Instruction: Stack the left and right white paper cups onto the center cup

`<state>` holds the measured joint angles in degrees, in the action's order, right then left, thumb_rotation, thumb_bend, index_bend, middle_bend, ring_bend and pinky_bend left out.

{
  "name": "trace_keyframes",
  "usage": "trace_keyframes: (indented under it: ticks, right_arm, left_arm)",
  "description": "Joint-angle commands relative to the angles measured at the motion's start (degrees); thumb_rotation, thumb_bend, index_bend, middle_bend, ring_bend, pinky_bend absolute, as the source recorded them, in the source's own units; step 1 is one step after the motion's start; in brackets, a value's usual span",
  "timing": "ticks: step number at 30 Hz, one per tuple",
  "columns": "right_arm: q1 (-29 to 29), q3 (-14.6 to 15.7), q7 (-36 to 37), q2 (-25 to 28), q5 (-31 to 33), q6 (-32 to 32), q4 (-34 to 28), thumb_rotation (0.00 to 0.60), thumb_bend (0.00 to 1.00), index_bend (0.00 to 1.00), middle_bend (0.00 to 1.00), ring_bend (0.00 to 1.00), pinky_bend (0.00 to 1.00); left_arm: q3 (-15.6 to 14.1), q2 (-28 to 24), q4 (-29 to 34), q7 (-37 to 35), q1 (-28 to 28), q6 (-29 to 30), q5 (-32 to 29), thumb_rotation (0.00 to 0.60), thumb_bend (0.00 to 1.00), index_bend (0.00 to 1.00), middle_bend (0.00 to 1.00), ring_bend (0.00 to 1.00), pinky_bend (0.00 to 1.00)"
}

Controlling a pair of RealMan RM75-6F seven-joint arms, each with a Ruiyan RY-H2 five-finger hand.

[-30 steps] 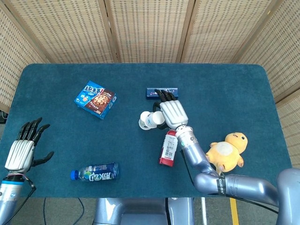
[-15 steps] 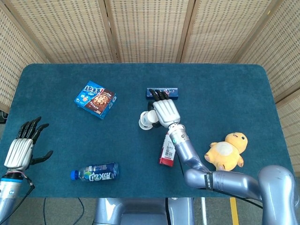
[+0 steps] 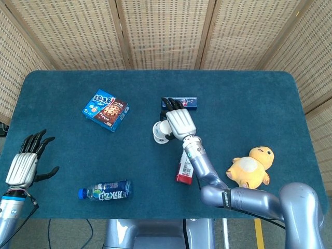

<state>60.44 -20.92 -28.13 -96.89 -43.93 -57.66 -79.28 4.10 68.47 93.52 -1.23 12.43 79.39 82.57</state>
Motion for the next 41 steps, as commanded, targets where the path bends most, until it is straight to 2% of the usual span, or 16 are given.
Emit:
trace_keyframes:
  ticks: [1, 9, 11, 15, 18, 22, 25, 29, 34, 41]
  right_arm:
    - [-0.5, 0.3, 1.3, -0.5, -0.3, 0.5, 1.0, 0.6, 0.14, 0.36, 0.06, 0.0, 0.13]
    - [-2.9, 1.6, 2.9, 1.6, -3.9, -1.4, -1.0, 0.6, 0.12, 0.29, 0.04, 0.0, 0.12]
    - [-4.4, 2.6, 2.8, 3.2, -4.6, -2.4, -2.8, 0.6, 0.12, 0.24, 0.02, 0.0, 0.1]
    - [-8.6, 5.6, 2.2, 8.7, -5.2, -4.1, -8.4, 0.6, 0.12, 0.07, 0.0, 0.0, 0.03]
    - [-12.8, 8.5, 3.6, 12.6, -7.1, -6.3, -11.6, 0.6, 0.12, 0.0, 0.0, 0.0, 0.02]
    - [-18.9, 13.4, 6.9, 16.5, -12.3, -9.9, -11.5, 0.6, 0.12, 0.0, 0.0, 0.0, 0.0]
    - [-21.7, 15.5, 8.7, 17.7, -14.2, -11.5, -10.6, 0.6, 0.11, 0.0, 0.0, 0.0, 0.0]
    - [-27.8, 19.1, 13.1, 19.3, -18.6, -16.9, -8.5, 0.6, 0.11, 0.0, 0.0, 0.0, 0.0]
    - [-34.7, 21.9, 20.5, 20.6, -24.3, -23.7, -6.7, 0.6, 0.11, 0.0, 0.0, 0.0, 0.0]
    - [-41.0, 23.1, 25.4, 21.9, -29.6, -29.1, -5.6, 0.6, 0.11, 0.0, 0.0, 0.0, 0.0]
  left_arm:
    - [0.1, 0.0, -0.1, -0.3, 0.0, 0.0, -0.2, 0.6, 0.25, 0.16, 0.0, 0.0, 0.0]
    - [0.5, 0.0, -0.5, -0.4, -0.1, -0.1, -0.7, 0.6, 0.25, 0.16, 0.0, 0.0, 0.0]
    - [0.6, 0.0, -0.7, -0.5, -0.1, -0.2, -0.9, 0.6, 0.25, 0.15, 0.0, 0.0, 0.0]
    - [0.7, -0.1, -1.0, -0.8, -0.3, -0.1, -1.2, 0.6, 0.25, 0.14, 0.0, 0.0, 0.0]
    - [0.6, -0.1, -1.0, -0.4, -0.5, 0.2, -1.1, 0.6, 0.25, 0.12, 0.0, 0.0, 0.0]
    - [0.2, 0.2, -1.3, 0.9, -0.7, 0.6, -0.6, 0.6, 0.25, 0.06, 0.0, 0.0, 0.0]
    - [0.0, 0.4, -1.4, 1.7, -0.8, 0.6, -0.5, 0.6, 0.24, 0.03, 0.0, 0.0, 0.0]
    - [0.1, 1.1, -1.9, 3.3, -1.0, 1.2, -0.8, 0.6, 0.23, 0.02, 0.0, 0.0, 0.0]
    - [0.1, 1.9, -1.8, 5.1, -2.0, 3.1, -0.8, 0.6, 0.23, 0.02, 0.0, 0.0, 0.0]
    - [-0.4, 2.5, -2.0, 5.7, -3.4, 5.0, -0.3, 0.6, 0.23, 0.02, 0.0, 0.0, 0.0]
